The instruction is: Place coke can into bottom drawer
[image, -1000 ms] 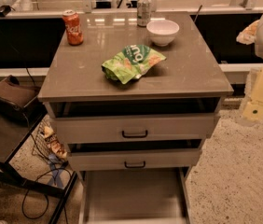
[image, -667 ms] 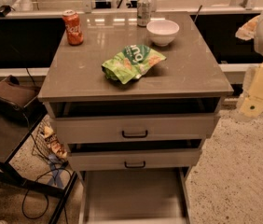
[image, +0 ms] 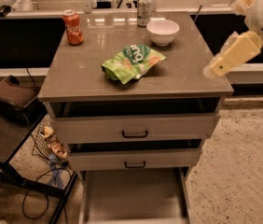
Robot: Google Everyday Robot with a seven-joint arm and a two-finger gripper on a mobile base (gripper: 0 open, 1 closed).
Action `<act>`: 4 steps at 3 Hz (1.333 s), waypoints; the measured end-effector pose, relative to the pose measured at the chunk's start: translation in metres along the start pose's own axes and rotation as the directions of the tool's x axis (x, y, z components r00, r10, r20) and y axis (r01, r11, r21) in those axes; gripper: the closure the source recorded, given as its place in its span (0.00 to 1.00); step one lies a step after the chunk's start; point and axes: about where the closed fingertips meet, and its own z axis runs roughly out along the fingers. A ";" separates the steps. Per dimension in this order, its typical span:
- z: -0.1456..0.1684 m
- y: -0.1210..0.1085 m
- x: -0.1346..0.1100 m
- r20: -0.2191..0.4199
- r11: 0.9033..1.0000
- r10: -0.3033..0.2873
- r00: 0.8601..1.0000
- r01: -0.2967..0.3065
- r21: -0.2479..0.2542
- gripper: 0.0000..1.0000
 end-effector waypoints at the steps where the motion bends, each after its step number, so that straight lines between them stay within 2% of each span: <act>1: 0.031 -0.013 -0.026 0.194 0.991 0.132 0.972 -0.137 0.010 0.00; 2: 0.029 -0.030 -0.043 0.260 0.984 0.141 0.955 -0.163 0.066 0.00; 3: 0.029 -0.030 -0.043 0.257 0.985 0.139 0.956 -0.161 0.067 0.00; 4: 0.043 -0.022 -0.058 0.297 0.987 0.136 0.945 -0.155 0.040 0.00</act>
Offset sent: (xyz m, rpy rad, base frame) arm 0.0289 0.0247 -0.0002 0.2079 -0.0421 -0.0369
